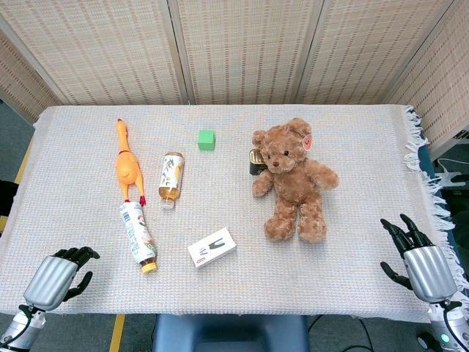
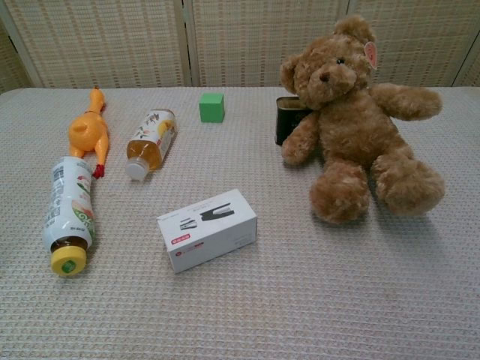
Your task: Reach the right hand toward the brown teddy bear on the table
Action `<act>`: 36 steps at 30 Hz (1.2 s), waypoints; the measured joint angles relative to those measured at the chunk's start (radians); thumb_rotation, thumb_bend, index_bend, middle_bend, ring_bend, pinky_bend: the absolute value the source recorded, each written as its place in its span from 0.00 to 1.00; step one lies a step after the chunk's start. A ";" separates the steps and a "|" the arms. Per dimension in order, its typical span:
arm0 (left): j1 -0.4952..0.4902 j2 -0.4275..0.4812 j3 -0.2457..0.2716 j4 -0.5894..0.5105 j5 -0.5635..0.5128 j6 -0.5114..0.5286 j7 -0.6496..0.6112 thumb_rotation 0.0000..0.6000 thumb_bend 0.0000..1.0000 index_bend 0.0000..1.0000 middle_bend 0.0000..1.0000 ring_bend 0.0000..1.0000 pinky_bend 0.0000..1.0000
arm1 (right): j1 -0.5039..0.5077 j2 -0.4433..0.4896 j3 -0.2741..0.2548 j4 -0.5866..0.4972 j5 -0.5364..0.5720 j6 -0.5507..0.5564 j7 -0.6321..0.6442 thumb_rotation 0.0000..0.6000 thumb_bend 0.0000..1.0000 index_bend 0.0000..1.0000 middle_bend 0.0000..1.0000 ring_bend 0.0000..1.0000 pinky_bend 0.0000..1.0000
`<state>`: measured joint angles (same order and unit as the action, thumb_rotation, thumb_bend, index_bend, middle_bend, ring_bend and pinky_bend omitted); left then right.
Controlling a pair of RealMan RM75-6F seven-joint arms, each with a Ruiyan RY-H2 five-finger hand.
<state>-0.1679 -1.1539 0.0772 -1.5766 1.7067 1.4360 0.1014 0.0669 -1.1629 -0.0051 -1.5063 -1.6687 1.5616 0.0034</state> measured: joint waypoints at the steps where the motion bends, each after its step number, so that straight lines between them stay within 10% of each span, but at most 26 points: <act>1: 0.000 0.000 0.000 -0.002 -0.001 -0.001 0.000 1.00 0.44 0.36 0.34 0.38 0.49 | -0.001 -0.001 0.001 0.000 0.002 0.001 0.002 1.00 0.12 0.08 0.23 0.04 0.33; 16: -0.006 -0.004 -0.005 0.010 -0.009 -0.009 -0.017 1.00 0.44 0.36 0.34 0.38 0.49 | 0.040 -0.118 0.087 0.158 -0.013 0.086 0.069 1.00 0.17 0.36 0.24 0.09 0.34; 36: -0.006 0.005 -0.005 -0.008 -0.019 -0.017 -0.015 1.00 0.44 0.37 0.34 0.38 0.49 | 0.329 -0.411 0.216 0.594 0.091 -0.129 0.070 1.00 0.20 0.32 0.24 0.09 0.27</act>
<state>-0.1742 -1.1491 0.0723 -1.5844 1.6875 1.4188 0.0869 0.3957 -1.5743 0.2114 -0.9125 -1.5773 1.4327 0.0734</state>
